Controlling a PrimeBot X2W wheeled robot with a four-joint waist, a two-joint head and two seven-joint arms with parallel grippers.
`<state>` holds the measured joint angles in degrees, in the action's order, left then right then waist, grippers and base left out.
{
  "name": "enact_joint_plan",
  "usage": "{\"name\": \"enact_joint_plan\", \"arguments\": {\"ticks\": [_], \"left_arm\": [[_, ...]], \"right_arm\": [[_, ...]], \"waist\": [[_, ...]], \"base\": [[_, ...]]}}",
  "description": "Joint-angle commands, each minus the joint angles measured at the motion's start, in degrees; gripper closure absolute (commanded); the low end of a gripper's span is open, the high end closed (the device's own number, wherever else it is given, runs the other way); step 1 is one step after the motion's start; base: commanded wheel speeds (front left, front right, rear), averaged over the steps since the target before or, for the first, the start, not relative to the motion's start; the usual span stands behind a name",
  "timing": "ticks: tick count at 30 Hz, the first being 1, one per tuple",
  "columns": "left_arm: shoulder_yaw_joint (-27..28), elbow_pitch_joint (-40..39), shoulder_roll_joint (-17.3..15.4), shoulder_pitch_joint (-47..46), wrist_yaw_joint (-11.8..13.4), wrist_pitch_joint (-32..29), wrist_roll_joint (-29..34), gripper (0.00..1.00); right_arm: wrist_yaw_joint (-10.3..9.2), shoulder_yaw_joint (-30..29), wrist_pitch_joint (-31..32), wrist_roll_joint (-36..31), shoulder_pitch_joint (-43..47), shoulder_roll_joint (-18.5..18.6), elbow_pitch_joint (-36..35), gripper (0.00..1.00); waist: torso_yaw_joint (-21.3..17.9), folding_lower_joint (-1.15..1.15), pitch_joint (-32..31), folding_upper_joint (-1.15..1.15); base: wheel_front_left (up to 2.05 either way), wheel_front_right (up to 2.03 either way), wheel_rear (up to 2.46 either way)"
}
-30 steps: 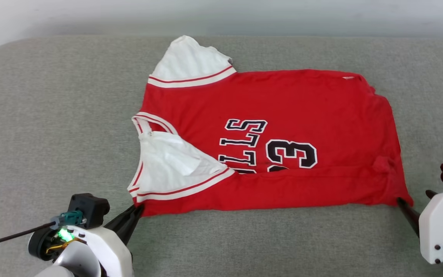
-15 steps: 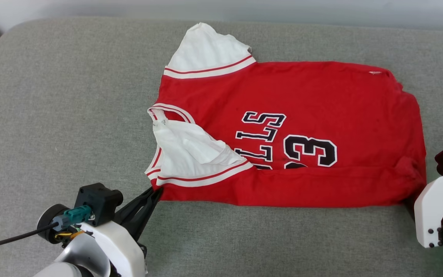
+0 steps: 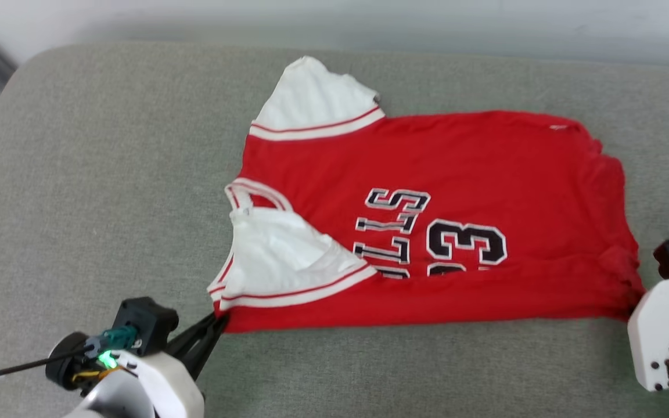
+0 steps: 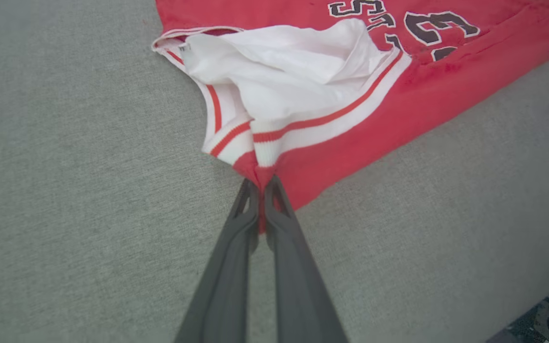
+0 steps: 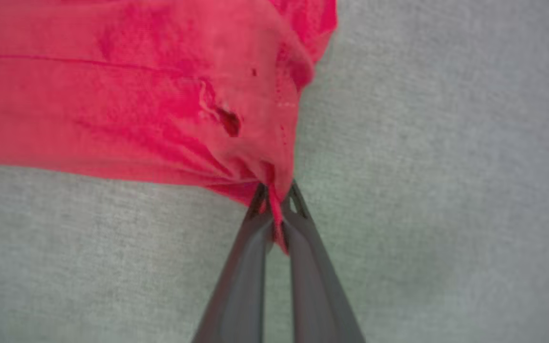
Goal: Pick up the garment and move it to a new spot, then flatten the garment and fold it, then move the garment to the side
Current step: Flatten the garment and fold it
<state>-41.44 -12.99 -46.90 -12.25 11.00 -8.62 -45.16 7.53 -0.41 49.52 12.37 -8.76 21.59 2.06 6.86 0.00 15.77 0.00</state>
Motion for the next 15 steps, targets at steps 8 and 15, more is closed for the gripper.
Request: {"name": "enact_joint_plan", "arguments": {"ticks": [8, 15], "left_arm": [[-1.07, -0.98, -3.0, 6.9, 1.05, -0.21, -2.38, 1.0], [-2.33, -0.54, -3.0, 11.59, 1.67, 0.39, -4.12, 1.0]], "right_arm": [[-0.08, -3.14, 4.35, 2.0, 7.24, 1.8, -8.15, 1.0], [-0.08, -7.72, 8.47, 2.47, 16.44, -0.6, -13.91, 1.0]], "waist": [[-2.02, 0.0, -5.26, 0.0], [-2.03, 0.0, -6.27, 0.0]], "base": [[0.0, 0.0, 0.0], [0.0, 0.0, 0.0]]}}
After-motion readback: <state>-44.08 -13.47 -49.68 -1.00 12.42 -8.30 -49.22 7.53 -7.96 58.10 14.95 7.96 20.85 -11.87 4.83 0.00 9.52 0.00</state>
